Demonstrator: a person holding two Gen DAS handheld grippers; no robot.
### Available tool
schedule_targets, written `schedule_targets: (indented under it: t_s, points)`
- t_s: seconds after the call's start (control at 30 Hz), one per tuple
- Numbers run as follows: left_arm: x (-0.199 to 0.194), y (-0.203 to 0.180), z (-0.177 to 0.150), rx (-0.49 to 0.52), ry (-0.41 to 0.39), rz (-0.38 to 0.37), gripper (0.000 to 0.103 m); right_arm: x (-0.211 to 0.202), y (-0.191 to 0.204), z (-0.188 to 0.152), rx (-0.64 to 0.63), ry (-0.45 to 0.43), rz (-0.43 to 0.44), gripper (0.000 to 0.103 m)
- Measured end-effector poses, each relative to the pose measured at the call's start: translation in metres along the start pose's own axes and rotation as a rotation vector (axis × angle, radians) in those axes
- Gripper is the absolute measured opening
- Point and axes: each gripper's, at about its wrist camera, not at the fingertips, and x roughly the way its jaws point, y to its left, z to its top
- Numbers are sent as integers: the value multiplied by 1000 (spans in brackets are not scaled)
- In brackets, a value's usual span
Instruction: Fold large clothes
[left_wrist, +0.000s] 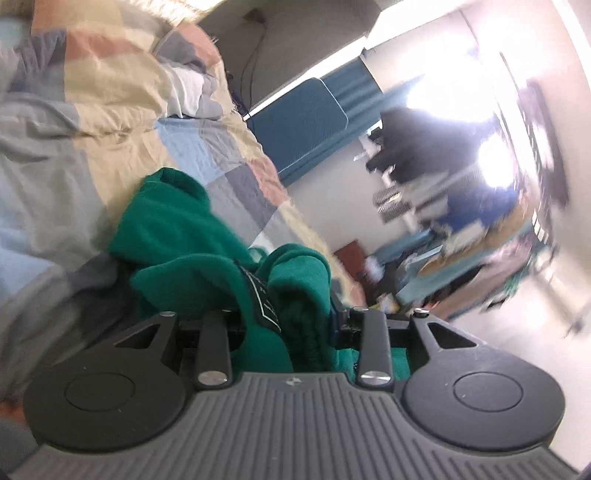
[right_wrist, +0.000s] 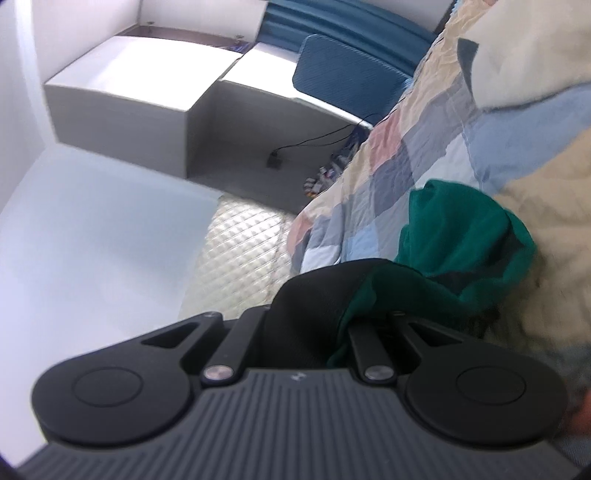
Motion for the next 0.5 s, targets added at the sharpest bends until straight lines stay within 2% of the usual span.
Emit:
schedule_targets:
  t_s: [0.23,0.33,0.5]
  points:
    - [87,21,74,-87,-44,39,40,85,-12,45,92,-50,-116,9]
    - [128,45,100,-122,-49,50,41,124,-33,60,164,-64,-149,10]
    - [192,87,125,-136,-11,59,43,173,-74,79,198,-65,-192,10]
